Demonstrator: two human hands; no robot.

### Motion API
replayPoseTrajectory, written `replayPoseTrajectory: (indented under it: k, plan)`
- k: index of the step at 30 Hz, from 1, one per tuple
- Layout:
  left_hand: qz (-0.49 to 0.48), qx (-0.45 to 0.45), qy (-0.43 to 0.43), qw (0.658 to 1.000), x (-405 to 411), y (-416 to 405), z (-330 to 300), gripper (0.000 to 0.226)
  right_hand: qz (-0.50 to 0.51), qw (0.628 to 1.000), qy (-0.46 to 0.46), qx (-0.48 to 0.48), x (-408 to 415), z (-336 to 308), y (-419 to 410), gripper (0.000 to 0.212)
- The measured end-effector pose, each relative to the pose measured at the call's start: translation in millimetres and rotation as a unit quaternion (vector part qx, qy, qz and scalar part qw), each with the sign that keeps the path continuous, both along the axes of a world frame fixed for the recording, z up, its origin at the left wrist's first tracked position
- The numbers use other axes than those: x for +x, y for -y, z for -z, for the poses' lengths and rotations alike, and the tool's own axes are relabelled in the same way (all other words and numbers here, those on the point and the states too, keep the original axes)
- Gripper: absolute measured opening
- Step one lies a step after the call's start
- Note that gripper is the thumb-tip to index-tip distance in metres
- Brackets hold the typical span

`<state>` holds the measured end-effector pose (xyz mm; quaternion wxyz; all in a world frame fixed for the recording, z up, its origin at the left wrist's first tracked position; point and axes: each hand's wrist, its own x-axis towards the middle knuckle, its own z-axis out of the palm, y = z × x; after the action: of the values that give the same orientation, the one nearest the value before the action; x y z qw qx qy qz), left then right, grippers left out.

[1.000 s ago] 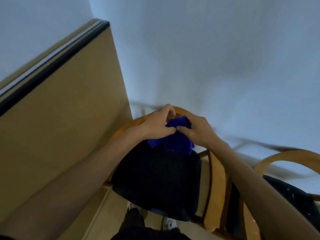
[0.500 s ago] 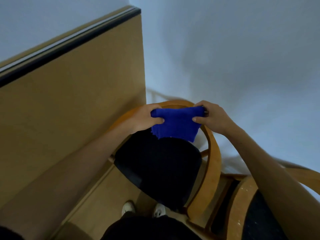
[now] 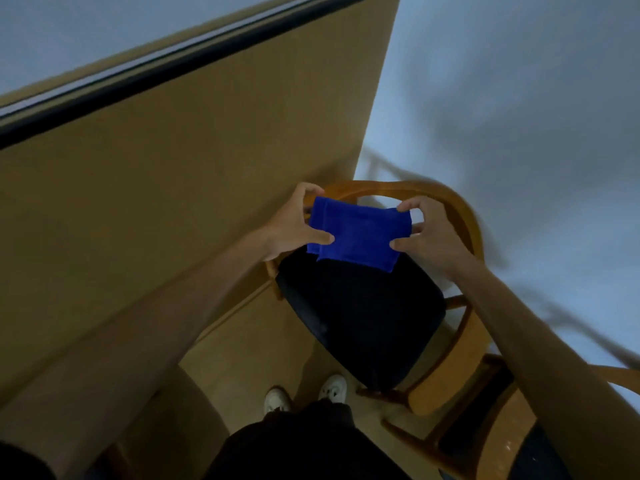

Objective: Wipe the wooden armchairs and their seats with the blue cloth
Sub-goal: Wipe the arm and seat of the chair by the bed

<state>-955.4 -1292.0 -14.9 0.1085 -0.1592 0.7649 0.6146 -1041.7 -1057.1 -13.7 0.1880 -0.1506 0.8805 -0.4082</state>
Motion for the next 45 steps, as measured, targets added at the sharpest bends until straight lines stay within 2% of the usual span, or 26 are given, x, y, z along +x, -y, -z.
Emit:
replayPoseTrajectory:
  k: [4,10,14,17,22,23,26,28,29,31,33,36,40,43,45]
  plan:
    - [0.03,-0.135,-0.041,0.99,24,12,3,0.06,-0.063,0.991,-0.077,0.087,24,-2,28,0.044]
    - [0.107,-0.24,-0.044,0.964,49,16,5,0.055,-0.163,0.961,-0.136,0.179,48,1,48,0.055]
    - [0.128,-0.299,-0.047,0.944,62,20,13,0.05,-0.213,0.945,-0.154,0.193,56,5,55,0.047]
    - [0.118,-0.325,-0.054,0.937,69,28,19,0.044,-0.269,0.915,-0.213,0.212,56,4,63,0.039]
    - [0.068,-0.381,-0.037,0.921,88,36,23,0.031,-0.357,0.839,-0.312,0.266,48,1,80,0.033]
    - [0.054,-0.395,-0.023,0.917,93,34,22,0.031,-0.377,0.835,-0.307,0.257,47,2,85,0.028]
    - [0.053,-0.458,-0.01,0.887,107,30,23,0.033,-0.418,0.85,-0.213,0.239,51,1,99,0.011]
    - [0.064,-0.485,-0.004,0.872,118,29,25,0.032,-0.452,0.841,-0.187,0.23,54,4,107,0.013]
    - [0.062,-0.473,0.015,0.879,124,28,24,0.027,-0.473,0.832,-0.183,0.223,58,6,111,0.022]
    - [0.045,-0.43,0.074,0.899,139,26,21,0.02,-0.525,0.803,-0.185,0.211,67,11,121,0.049]
    - [0.021,-0.397,0.125,0.909,158,26,24,0.016,-0.574,0.761,-0.195,0.229,83,15,137,0.06]
    - [-0.012,-0.377,0.168,0.911,199,28,35,0.015,-0.632,0.696,-0.221,0.26,116,25,167,0.045]
    - [-0.071,-0.363,0.192,0.909,266,32,46,0.019,-0.696,0.641,-0.202,0.255,167,40,203,0.023]
    - [-0.115,-0.357,0.202,0.905,322,36,55,0.026,-0.749,0.578,-0.208,0.248,211,48,229,0.028]
    - [-0.156,-0.345,0.205,0.903,362,36,60,0.027,-0.775,0.544,-0.229,0.225,245,52,244,0.049]
